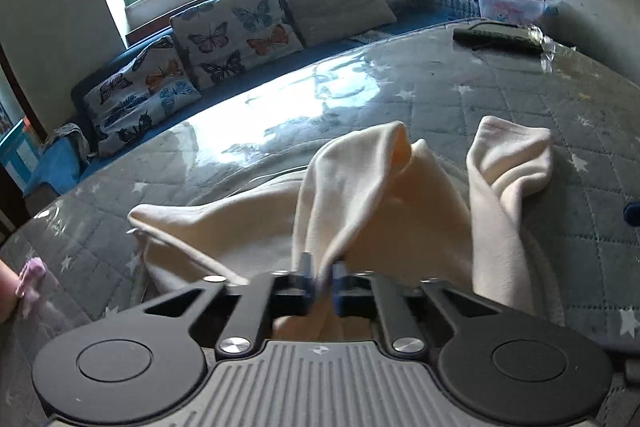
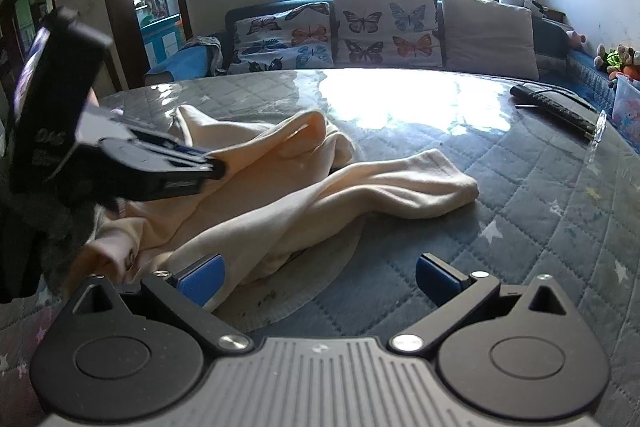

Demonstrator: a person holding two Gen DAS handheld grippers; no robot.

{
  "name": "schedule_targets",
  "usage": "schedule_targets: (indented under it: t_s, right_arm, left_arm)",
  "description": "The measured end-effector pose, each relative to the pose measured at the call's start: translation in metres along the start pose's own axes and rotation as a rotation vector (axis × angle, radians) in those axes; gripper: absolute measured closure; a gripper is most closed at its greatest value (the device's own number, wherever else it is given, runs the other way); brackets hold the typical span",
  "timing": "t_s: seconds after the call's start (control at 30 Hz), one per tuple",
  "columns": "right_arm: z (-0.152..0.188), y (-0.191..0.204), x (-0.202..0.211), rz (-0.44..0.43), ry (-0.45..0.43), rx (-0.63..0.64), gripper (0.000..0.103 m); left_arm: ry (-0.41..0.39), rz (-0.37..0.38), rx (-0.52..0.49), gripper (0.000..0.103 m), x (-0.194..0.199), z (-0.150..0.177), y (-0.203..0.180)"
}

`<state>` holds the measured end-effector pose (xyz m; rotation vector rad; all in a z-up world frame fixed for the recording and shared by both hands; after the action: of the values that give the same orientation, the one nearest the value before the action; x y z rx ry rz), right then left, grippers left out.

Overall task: Fold clothes
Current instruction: 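Grasp the cream shirt with the left gripper while the right gripper grasps another edge, then pull the shirt apart between both grippers, lay it flat, open both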

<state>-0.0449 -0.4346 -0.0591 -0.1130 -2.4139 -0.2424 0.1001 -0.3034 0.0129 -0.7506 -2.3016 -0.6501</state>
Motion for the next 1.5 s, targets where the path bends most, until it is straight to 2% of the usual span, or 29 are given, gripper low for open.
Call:
schedule_targets:
  t_s: [0.17,0.27,0.57,0.73,0.87,1.07,1.2,1.23,1.3,1.33,1.37,1.4,1.5]
  right_arm:
    - [-0.008,-0.007,0.001,0.016,-0.025,-0.008,0.001]
    - [-0.015,-0.011,0.002,0.013,-0.04,-0.026,0.003]
    - [-0.021,0.002,0.0,-0.014,-0.05,0.003,0.006]
    - [-0.026,0.006,-0.011,-0.003,-0.038,0.018,0.01]
    - [-0.038,0.0,-0.021,0.013,-0.036,-0.017,0.023]
    - [-0.052,-0.002,-0.053,-0.012,0.021,-0.057,0.044]
    - [-0.055,-0.005,-0.073,-0.006,0.06,-0.093,0.065]
    - [-0.055,-0.006,-0.076,-0.007,0.069,-0.107,0.068]
    - [-0.054,-0.01,-0.077,-0.01,0.077,-0.126,0.087]
    - [-0.053,-0.012,-0.075,-0.012,0.078,-0.133,0.09]
    - [-0.052,-0.014,-0.072,-0.014,0.076,-0.139,0.098]
    - [-0.051,-0.016,-0.067,-0.013,0.069,-0.143,0.102]
    - [-0.047,-0.022,-0.049,-0.012,0.042,-0.155,0.103]
  left_arm:
    - [-0.047,-0.064,0.076,0.1,0.035,0.012,0.03]
    - [-0.057,-0.1,0.162,0.1,0.059,0.024,0.052]
    - [-0.037,-0.243,0.364,0.1,0.128,0.097,0.096]
    - [0.006,-0.267,0.456,0.1,0.15,0.137,0.108]
    - [0.023,-0.265,0.495,0.1,0.156,0.155,0.112]
    - [0.037,-0.249,0.51,0.1,0.152,0.163,0.112]
    - [0.041,-0.248,0.508,0.1,0.15,0.165,0.112]
    - [0.041,-0.248,0.508,0.1,0.149,0.165,0.112]
    - [0.04,-0.248,0.506,0.1,0.148,0.165,0.113]
    - [0.04,-0.248,0.505,0.1,0.147,0.165,0.114]
    - [0.039,-0.248,0.504,0.1,0.146,0.165,0.114]
    - [0.038,-0.248,0.504,0.1,0.146,0.165,0.114]
    - [0.036,-0.246,0.506,0.1,0.148,0.166,0.113]
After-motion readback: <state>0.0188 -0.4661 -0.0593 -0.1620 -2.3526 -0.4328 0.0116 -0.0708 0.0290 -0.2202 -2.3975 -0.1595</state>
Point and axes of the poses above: each gripper's, at about its wrist camera, not at the fingertips, and x roughly against the way its jaws point, y to its left, z to its underside, the point moved 2 cm from there along -x, roughly the way its jaws point, and after that the axes turned 4 degrees about -x, right-handed, at the moved point
